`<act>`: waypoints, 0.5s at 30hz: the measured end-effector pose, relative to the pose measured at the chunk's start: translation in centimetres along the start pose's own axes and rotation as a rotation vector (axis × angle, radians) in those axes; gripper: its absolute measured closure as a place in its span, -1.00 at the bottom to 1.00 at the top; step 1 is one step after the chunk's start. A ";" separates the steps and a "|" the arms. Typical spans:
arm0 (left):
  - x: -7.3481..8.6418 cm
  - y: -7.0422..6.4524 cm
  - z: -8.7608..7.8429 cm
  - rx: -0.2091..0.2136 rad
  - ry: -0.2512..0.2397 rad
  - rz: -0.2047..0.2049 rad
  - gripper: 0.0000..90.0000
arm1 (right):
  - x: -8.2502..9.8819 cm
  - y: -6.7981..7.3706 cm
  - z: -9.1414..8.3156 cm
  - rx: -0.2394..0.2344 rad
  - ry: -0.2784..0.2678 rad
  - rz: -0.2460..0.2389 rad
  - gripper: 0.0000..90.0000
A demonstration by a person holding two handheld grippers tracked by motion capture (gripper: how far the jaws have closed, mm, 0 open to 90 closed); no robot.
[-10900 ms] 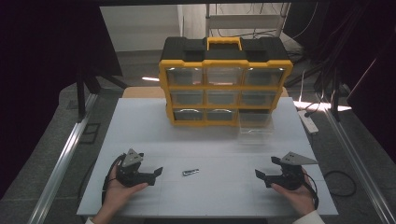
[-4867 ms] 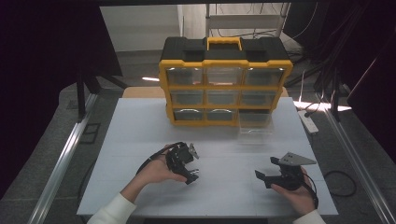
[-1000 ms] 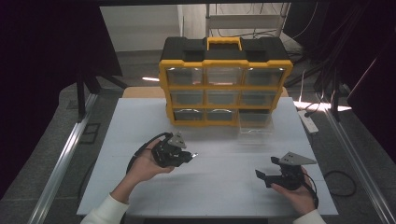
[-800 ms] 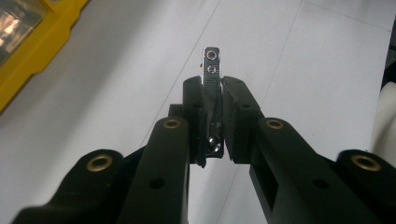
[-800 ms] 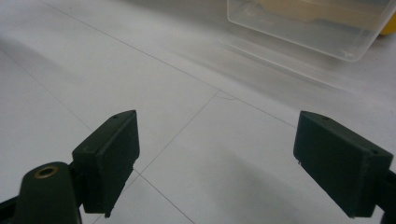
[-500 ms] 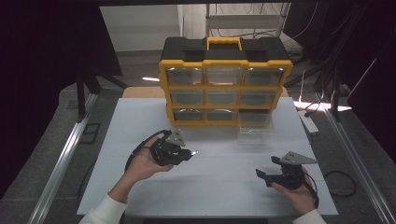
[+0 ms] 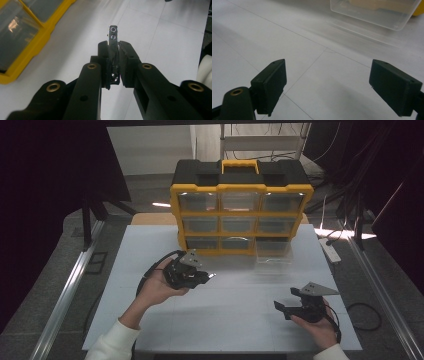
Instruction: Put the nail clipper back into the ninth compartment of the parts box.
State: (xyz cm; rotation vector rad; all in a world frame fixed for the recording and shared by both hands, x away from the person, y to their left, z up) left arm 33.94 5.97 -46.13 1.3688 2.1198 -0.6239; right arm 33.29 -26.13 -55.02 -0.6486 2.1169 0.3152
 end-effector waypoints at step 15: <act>-1.7 0.4 0.7 0.003 0.002 0.013 0.78 | 0.0 0.0 -0.1 -0.003 0.000 0.000 -0.66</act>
Point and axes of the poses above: each handheld gripper's, and its own axes: z roughly forward along the jaws, x roughly out of its underside, y roughly to its left, the point moved 7 cm from there along z, roughly forward along the jaws, and after that the axes turned 8 degrees about x, right-handed, at the moved point
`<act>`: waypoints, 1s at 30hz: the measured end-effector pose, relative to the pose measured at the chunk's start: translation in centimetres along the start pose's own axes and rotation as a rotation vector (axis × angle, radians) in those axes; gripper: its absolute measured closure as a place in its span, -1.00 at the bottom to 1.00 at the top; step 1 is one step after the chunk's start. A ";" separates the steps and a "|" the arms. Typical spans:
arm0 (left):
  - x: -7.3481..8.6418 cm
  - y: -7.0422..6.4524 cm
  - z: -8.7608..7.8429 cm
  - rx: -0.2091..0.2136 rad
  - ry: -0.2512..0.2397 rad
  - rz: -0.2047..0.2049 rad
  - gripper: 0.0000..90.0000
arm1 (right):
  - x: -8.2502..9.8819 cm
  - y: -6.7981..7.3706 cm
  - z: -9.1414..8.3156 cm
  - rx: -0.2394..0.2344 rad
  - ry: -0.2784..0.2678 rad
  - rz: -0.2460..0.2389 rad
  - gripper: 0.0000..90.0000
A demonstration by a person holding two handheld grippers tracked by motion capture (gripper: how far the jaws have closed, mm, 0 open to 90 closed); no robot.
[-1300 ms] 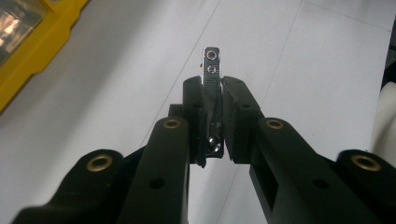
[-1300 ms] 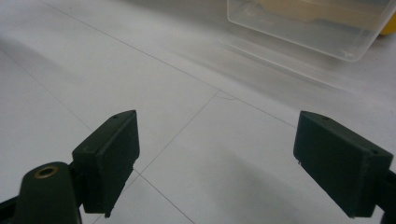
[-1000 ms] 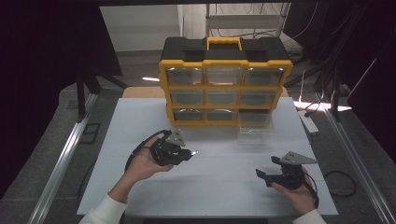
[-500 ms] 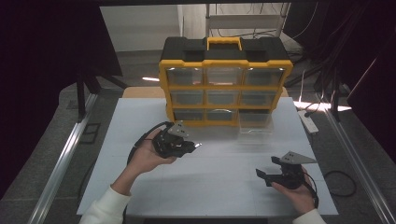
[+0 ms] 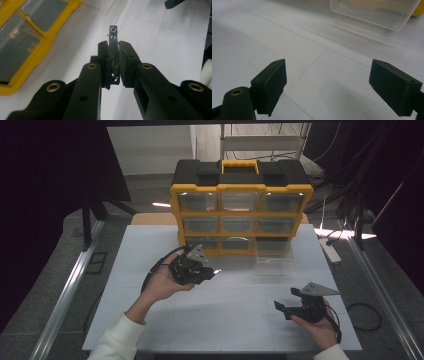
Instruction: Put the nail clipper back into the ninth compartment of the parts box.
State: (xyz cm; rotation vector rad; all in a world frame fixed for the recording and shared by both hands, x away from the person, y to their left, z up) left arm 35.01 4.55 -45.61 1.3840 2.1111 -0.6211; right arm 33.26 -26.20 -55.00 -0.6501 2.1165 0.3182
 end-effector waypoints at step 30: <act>-3.3 0.9 1.5 0.002 0.024 0.022 0.78 | 0.0 -0.1 0.1 -0.004 0.001 0.014 -0.66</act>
Point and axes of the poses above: each handheld gripper's, and its own axes: z roughly forward along the jaws, x roughly out of its underside, y roughly to its left, the point moved 7 cm from there along z, roughly forward along the jaws, and after that the axes turned 8 degrees about x, right-handed, at the moved point
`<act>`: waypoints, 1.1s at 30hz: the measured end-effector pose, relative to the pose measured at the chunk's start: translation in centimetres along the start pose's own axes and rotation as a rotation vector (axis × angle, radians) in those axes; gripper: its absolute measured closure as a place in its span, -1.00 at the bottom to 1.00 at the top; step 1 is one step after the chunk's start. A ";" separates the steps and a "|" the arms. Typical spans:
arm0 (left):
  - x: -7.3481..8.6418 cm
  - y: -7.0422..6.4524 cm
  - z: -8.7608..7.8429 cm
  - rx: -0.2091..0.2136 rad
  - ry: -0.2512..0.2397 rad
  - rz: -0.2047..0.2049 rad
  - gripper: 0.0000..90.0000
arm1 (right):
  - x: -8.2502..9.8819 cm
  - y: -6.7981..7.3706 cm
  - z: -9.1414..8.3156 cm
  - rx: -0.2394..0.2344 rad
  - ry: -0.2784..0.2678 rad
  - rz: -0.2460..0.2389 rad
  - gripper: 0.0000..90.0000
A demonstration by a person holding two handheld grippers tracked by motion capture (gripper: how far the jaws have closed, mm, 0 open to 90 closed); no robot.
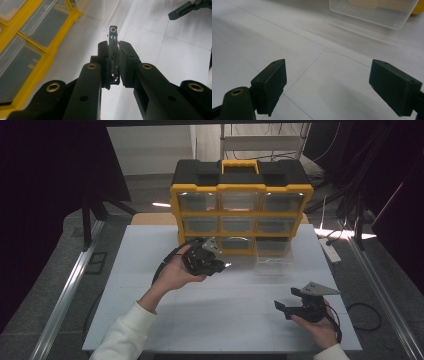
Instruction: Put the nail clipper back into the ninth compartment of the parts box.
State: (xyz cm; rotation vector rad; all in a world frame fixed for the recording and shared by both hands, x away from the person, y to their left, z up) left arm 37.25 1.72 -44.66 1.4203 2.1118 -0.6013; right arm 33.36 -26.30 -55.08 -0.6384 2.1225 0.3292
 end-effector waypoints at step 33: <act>-2.9 1.6 1.7 -0.002 0.020 -0.013 0.78 | 0.0 0.0 -0.1 -0.001 -0.002 0.000 -0.66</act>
Point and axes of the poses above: each handheld gripper's, and its own axes: z roughly forward along the jaws, x roughly out of its underside, y roughly to its left, the point moved 7 cm from there along z, roughly forward along the jaws, and after that the axes turned 8 degrees about x, right-handed, at the moved point
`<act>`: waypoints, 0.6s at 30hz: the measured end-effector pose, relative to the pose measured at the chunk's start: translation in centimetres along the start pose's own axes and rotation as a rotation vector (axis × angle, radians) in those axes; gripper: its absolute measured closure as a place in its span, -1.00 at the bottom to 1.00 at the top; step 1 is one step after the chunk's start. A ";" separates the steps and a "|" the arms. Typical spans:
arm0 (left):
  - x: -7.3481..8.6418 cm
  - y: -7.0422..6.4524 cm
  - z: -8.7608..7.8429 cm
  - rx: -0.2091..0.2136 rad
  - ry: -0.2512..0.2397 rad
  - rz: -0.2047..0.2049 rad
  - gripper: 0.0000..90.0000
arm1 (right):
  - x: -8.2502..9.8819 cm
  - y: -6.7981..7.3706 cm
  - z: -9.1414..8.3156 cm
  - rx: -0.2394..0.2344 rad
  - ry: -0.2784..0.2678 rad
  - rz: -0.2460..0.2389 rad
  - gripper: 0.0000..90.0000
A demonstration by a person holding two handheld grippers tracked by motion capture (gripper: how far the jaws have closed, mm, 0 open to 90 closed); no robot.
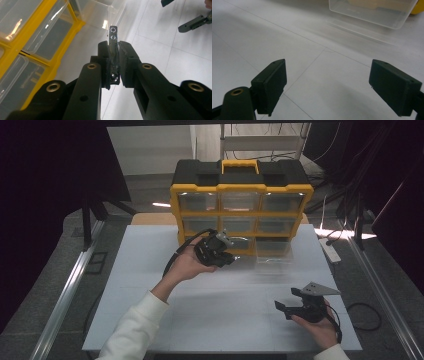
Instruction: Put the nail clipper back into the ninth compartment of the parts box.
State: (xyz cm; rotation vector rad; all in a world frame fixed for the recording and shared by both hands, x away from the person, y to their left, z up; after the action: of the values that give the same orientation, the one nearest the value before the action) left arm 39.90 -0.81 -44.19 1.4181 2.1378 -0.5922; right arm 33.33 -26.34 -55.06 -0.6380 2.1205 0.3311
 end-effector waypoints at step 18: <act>-1.1 1.2 0.8 -0.006 0.002 -0.013 0.78 | 0.0 -0.1 0.0 0.002 0.000 0.003 -0.66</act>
State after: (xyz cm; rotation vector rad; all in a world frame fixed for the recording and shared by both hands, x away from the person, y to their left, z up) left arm 41.51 -1.63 -44.22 1.4035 2.1506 -0.5893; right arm 33.37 -26.42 -55.09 -0.6334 2.1222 0.3307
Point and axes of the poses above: each handheld gripper's, and its own axes: z roughly forward along the jaws, x roughly out of its underside, y roughly to its left, the point moved 7 cm from there along z, roughly forward along the jaws, and after that the axes turned 8 degrees about x, right-handed, at the moved point
